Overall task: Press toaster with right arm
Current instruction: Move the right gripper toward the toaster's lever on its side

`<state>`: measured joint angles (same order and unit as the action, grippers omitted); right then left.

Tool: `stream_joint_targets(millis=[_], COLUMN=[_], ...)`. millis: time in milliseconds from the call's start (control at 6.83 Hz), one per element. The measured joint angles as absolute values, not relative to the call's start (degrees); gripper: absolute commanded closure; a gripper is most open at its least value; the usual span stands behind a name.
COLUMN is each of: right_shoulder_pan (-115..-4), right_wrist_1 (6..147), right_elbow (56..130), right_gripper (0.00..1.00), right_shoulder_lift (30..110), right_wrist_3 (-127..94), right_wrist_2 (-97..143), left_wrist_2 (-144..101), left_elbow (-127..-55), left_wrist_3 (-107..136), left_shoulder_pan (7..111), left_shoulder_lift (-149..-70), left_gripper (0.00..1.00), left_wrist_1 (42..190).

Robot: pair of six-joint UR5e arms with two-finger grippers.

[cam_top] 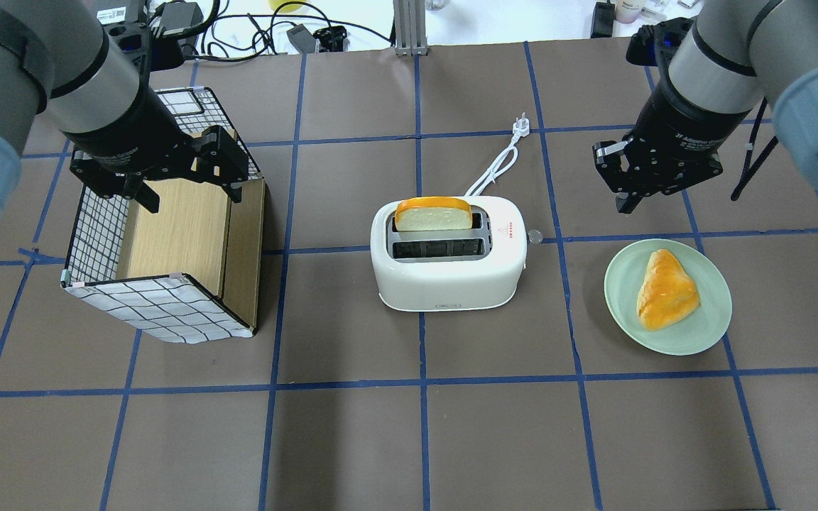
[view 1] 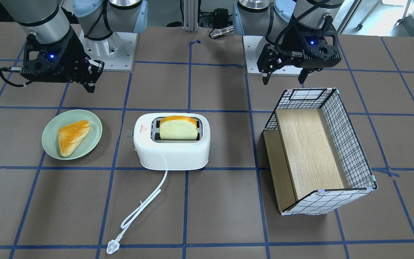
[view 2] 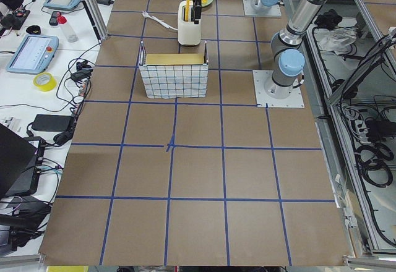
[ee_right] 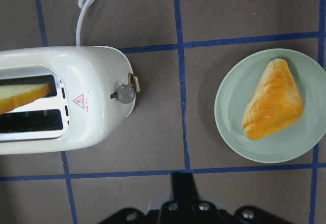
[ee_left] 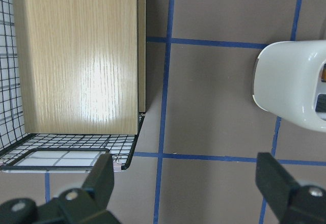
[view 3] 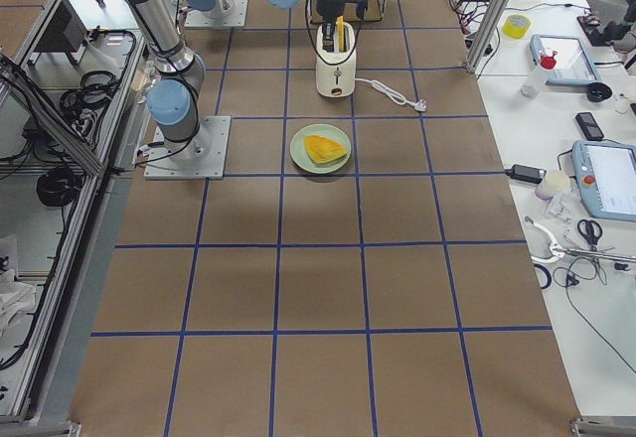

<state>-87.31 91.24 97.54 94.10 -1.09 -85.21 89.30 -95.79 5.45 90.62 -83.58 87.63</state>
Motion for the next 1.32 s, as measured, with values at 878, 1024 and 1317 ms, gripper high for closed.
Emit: stream_joint_targets(millis=[878,1024,1317], right_shoulder_pan=[-79.3,-79.0,-78.9], right_wrist_1=[100.7,105.8,112.7], right_elbow=[106.4,110.3,115.2], right_gripper=[1.00,1.00,1.00], right_shoulder_lift=[92.3,92.0,90.7], right_wrist_3=[6.0,6.2,6.3], right_wrist_2=[-66.9,-66.3,-65.0], left_wrist_2=[89.4,89.3,89.3], left_elbow=[-95.7,-95.8,-95.7], left_wrist_3=[5.4,5.5,5.4], left_shoulder_pan=[90.6,90.6,90.6], left_shoulder_lift=[-83.6,-83.6,-83.6], left_gripper=[0.00,0.00,0.00], left_wrist_1=[87.6,87.6,87.6])
